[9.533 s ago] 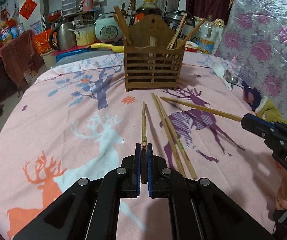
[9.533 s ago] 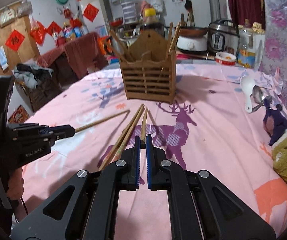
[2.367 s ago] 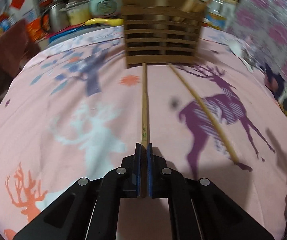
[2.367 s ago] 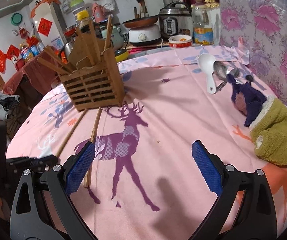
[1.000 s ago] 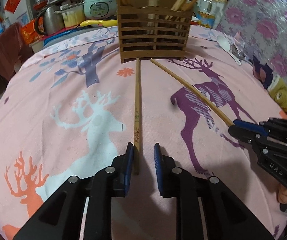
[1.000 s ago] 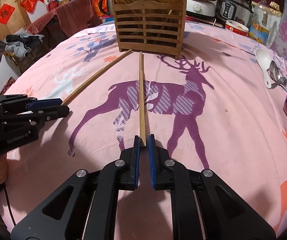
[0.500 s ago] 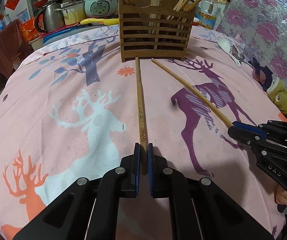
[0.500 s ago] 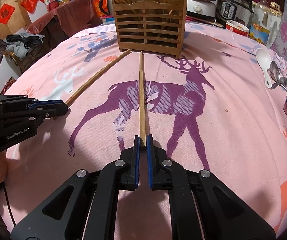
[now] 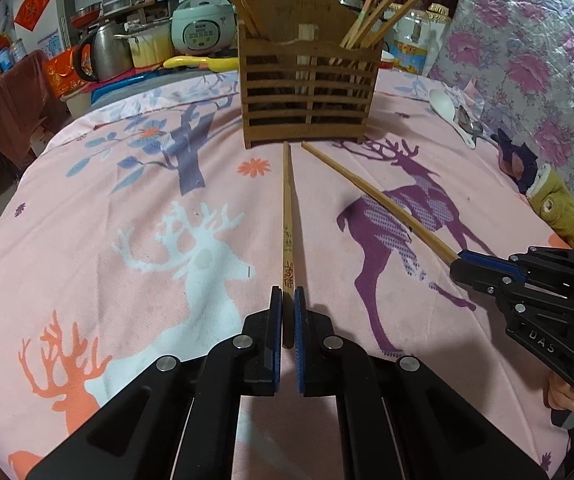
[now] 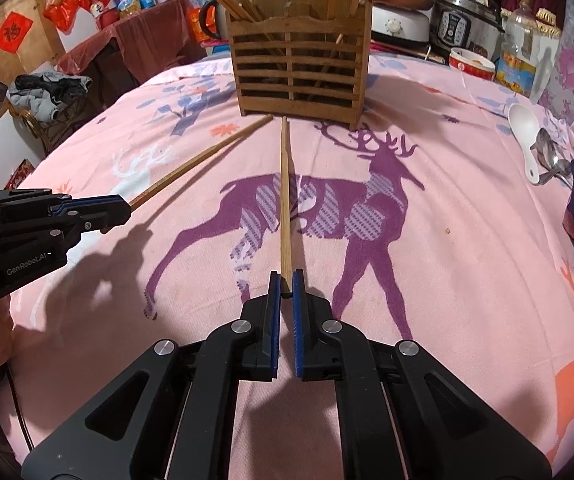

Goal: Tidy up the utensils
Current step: 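Lift the left tool's chopstick over the holder while the right tool carries its own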

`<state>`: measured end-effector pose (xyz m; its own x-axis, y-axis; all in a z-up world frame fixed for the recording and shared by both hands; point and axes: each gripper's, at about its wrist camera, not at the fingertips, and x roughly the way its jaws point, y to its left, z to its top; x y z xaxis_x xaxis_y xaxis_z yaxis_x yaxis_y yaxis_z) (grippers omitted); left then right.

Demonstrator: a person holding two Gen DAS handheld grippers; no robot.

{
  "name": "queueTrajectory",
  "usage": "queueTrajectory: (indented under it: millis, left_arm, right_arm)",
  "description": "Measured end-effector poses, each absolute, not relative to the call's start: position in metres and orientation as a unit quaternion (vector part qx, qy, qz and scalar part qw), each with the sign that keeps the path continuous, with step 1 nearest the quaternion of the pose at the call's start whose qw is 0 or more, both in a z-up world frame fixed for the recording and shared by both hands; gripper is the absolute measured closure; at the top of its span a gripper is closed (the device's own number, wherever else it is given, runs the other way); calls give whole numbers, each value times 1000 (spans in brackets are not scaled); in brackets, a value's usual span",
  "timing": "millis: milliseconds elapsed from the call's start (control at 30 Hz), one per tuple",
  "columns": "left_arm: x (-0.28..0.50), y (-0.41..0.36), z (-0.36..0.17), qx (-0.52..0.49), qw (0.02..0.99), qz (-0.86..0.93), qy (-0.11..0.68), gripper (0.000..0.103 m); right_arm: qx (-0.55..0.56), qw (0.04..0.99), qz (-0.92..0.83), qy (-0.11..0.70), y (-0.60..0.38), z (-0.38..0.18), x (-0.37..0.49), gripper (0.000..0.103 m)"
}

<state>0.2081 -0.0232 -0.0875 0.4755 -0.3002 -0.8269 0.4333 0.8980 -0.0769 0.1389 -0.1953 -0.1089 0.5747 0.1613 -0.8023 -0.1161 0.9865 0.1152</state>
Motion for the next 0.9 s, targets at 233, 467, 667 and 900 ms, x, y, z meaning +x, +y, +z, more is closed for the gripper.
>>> queueTrajectory:
  millis: [233, 467, 667, 900]
  left_arm:
    - [205, -16, -67, 53, 875, -207, 434, 97]
    - [199, -8, -17, 35, 897, -196, 394, 97]
    - [208, -15, 30, 20, 907, -205, 368, 97]
    - [233, -40, 47, 14, 907, -212, 363, 97]
  right_arm:
    - [41, 908, 77, 409, -204, -88, 132, 97]
    - [76, 936, 66, 337, -222, -35, 123, 97]
    - [83, 953, 68, 283, -221, 20, 129, 97]
    - [96, 952, 68, 282, -217, 36, 160, 97]
